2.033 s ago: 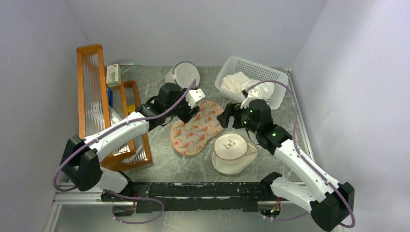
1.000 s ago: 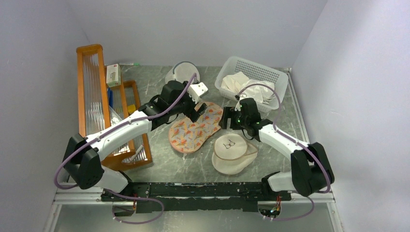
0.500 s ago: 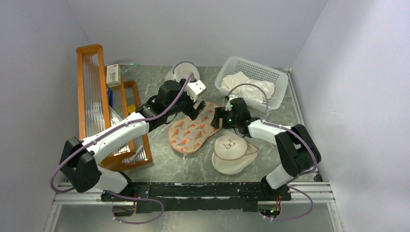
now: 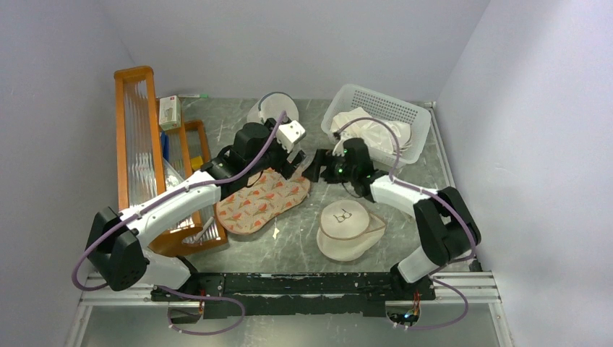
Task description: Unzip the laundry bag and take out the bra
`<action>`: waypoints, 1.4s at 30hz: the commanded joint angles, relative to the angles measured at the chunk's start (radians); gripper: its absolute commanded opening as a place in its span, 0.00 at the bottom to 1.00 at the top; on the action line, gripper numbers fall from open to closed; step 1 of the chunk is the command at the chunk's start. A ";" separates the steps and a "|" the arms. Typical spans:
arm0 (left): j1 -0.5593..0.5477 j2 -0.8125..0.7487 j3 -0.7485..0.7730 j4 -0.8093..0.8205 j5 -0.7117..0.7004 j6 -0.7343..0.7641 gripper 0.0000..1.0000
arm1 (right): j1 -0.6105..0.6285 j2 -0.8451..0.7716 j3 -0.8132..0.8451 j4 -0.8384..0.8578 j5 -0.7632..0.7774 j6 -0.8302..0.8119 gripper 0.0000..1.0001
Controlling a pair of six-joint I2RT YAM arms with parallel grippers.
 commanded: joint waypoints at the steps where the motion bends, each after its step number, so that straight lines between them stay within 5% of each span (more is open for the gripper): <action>1: -0.006 0.033 -0.053 0.101 -0.052 -0.020 1.00 | -0.105 0.056 0.041 0.013 -0.038 -0.100 0.82; 9: -0.023 0.030 -0.234 0.319 -0.122 -0.062 0.99 | -0.121 0.035 0.058 -0.098 0.111 -0.228 0.87; 14: -0.007 0.032 -0.187 0.195 -0.072 -0.096 0.99 | -0.133 0.054 0.176 -0.292 0.090 -0.191 0.92; 18: -0.023 -0.029 -0.310 0.238 -0.030 -0.134 0.99 | -0.129 0.053 0.172 -0.231 0.056 -0.180 0.92; 25: -0.134 0.177 -0.024 -0.062 0.036 -0.207 0.91 | -0.131 0.058 0.173 -0.335 -0.024 -0.208 0.91; 31: -0.159 0.141 -0.096 0.012 0.007 -0.269 0.93 | -0.133 -0.146 0.070 -0.343 -0.005 -0.190 0.92; 35: -0.165 0.180 -0.057 -0.041 -0.045 -0.235 0.74 | -0.136 -0.236 0.069 -0.400 0.091 -0.219 0.92; 42: -0.166 0.309 -0.041 -0.080 -0.156 -0.224 0.76 | -0.143 -0.358 0.007 -0.377 0.130 -0.246 0.92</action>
